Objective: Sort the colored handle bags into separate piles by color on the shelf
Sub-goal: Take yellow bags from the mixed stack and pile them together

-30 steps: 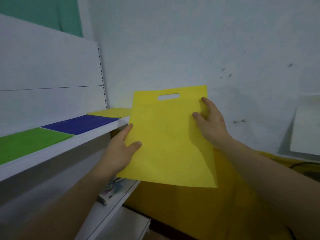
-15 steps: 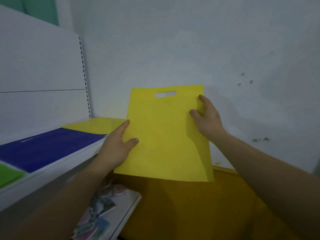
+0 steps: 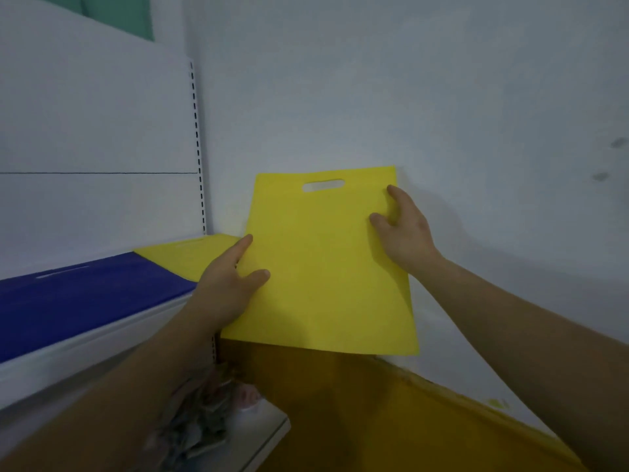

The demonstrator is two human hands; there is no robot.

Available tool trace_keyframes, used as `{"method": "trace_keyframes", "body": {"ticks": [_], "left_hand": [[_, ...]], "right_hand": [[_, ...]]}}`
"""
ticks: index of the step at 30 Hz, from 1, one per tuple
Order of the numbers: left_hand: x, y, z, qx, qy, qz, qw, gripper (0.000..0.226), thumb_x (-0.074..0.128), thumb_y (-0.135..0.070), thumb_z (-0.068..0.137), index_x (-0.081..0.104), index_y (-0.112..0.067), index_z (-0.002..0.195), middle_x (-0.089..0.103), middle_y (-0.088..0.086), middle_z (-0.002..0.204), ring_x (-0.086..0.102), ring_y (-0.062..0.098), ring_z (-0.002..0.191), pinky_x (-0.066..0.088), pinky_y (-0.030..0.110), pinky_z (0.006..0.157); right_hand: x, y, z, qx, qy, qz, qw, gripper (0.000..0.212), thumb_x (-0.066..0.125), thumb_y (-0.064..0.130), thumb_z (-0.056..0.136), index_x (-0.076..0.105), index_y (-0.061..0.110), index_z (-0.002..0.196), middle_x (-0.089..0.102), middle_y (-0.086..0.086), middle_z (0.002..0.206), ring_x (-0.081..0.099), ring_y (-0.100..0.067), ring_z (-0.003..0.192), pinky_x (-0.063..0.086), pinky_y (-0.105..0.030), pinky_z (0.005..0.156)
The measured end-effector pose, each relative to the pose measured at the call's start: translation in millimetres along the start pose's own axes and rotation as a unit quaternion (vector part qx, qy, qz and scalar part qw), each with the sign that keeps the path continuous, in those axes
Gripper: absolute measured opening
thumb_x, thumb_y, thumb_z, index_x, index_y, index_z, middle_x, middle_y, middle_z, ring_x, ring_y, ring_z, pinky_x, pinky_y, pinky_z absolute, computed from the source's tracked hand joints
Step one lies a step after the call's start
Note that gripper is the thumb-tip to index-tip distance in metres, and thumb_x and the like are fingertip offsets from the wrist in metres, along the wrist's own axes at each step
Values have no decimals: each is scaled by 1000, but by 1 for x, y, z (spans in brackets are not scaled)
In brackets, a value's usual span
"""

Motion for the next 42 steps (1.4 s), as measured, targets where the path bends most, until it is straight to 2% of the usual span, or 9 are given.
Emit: {"method": "trace_keyframes", "body": {"ticks": [7, 15, 23, 26, 32, 38, 42], "left_hand": [[4, 9, 22, -45, -73, 64, 994, 66, 60, -23, 91, 25, -23, 148, 33, 0, 151, 38, 22, 132, 33, 29, 100], [-40, 40, 53, -89, -109, 144, 979, 68, 59, -27, 92, 23, -21, 150, 29, 2, 153, 36, 24, 134, 32, 34, 105], [-71, 80, 80, -149, -91, 193, 966, 72, 59, -33, 91, 23, -16, 150, 29, 5, 153, 36, 24, 134, 33, 34, 104], [-75, 93, 93, -176, -103, 220, 954, 71, 62, -35, 89, 28, -16, 148, 32, 6, 151, 37, 23, 134, 33, 34, 105], [-75, 101, 111, -216, -100, 249, 939, 66, 63, -35, 88, 34, -18, 144, 37, 7, 147, 41, 23, 129, 36, 31, 99], [-64, 112, 131, -267, -75, 306, 911, 68, 58, -44, 89, 30, -18, 146, 33, 5, 150, 37, 23, 133, 33, 32, 103], [-56, 121, 136, -303, -39, 348, 886, 70, 54, -50, 89, 29, -18, 147, 31, 4, 152, 35, 22, 136, 31, 31, 105]], "right_hand": [[56, -9, 62, -68, 74, 29, 995, 62, 55, 27, 95, 27, 16, 149, 34, -4, 151, 34, -22, 137, 25, -25, 106], [152, 20, 97, -105, 131, 81, 982, 61, 56, 25, 95, 28, 15, 148, 35, -8, 151, 35, -25, 136, 27, -28, 107], [240, 42, 127, -136, 195, 84, 968, 60, 53, 27, 96, 27, 16, 149, 35, -9, 150, 36, -28, 134, 30, -31, 106], [269, 47, 141, -148, 240, 93, 955, 59, 52, 28, 96, 26, 18, 149, 34, -8, 151, 35, -28, 135, 31, -33, 107], [308, 47, 158, -175, 273, 75, 943, 58, 52, 27, 96, 28, 17, 148, 36, -9, 148, 38, -28, 132, 32, -33, 106], [352, 47, 181, -221, 329, 12, 918, 58, 49, 28, 97, 25, 15, 148, 35, -12, 149, 35, -29, 134, 30, -33, 106], [376, 44, 185, -255, 357, -45, 897, 56, 46, 30, 98, 25, 14, 147, 38, -16, 143, 40, -32, 128, 36, -37, 102]]}}
Point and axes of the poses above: each hand's wrist, its own z-axis towards the middle knuckle, its own x-axis out of the palm, y = z × x, the point moved 3 cm from there along z, towards the middle knuckle
